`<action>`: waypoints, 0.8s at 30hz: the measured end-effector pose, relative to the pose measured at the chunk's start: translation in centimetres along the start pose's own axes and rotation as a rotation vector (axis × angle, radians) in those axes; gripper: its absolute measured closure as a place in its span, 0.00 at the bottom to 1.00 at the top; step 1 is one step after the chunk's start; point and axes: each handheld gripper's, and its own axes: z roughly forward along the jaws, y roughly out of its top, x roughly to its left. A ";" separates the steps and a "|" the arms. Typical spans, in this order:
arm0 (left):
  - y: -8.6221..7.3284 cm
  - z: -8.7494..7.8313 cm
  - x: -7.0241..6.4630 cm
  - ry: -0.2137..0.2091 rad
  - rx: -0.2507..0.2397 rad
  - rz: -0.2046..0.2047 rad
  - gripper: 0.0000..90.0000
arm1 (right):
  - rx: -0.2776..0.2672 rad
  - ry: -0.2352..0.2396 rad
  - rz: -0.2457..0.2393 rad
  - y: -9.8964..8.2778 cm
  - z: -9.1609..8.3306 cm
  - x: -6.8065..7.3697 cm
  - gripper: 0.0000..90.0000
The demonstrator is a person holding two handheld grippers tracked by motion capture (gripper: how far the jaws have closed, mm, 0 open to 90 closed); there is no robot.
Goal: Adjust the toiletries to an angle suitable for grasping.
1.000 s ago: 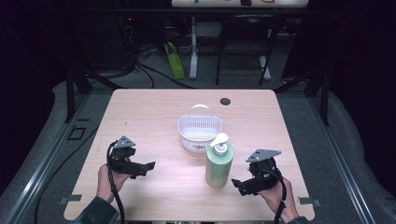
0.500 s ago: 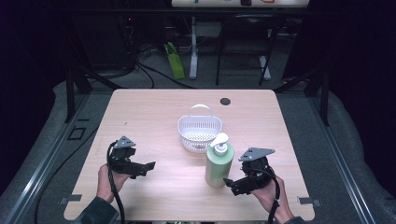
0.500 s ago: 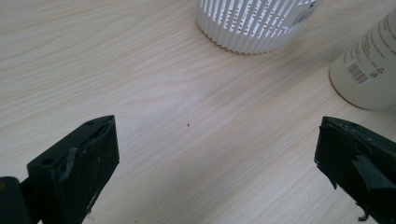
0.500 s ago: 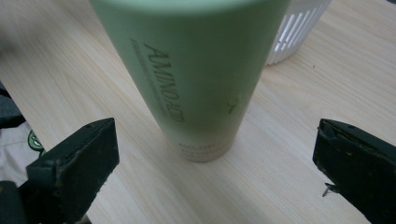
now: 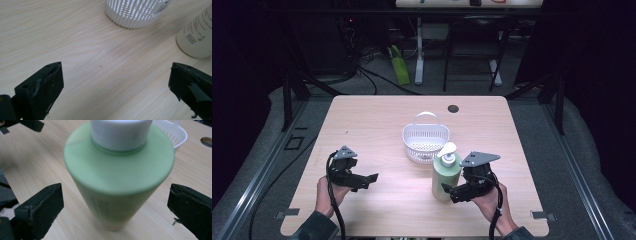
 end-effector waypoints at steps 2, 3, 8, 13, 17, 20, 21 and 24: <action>0.0 0.0 0.0 0.000 0.000 0.001 0.00 | -0.005 0.000 -0.003 0.1 0.1 0.0 0.00; 0.0 0.0 0.1 0.000 0.004 0.002 0.00 | -0.018 -0.002 -0.008 0.4 0.2 0.1 0.00; -0.1 -0.1 0.2 0.002 0.007 0.003 0.00 | -0.043 -0.002 -0.011 0.9 0.5 0.1 0.01; 0.0 -0.1 0.1 0.004 0.009 0.006 0.00 | -0.086 -0.018 -0.013 1.3 0.6 0.1 0.11; 0.0 0.0 0.0 0.006 0.012 0.007 0.00 | -0.091 -0.021 -0.016 1.3 0.6 0.2 0.12; -0.1 0.0 0.0 0.006 0.013 0.005 0.00 | -0.091 -0.024 -0.020 1.3 0.6 0.2 0.12; -0.1 0.0 0.0 0.006 0.013 0.005 0.00 | -0.090 -0.024 -0.021 1.3 0.6 0.2 0.13; -0.1 -0.1 0.1 0.005 0.015 0.008 0.00 | -0.093 -0.029 -0.026 1.3 0.5 0.2 0.13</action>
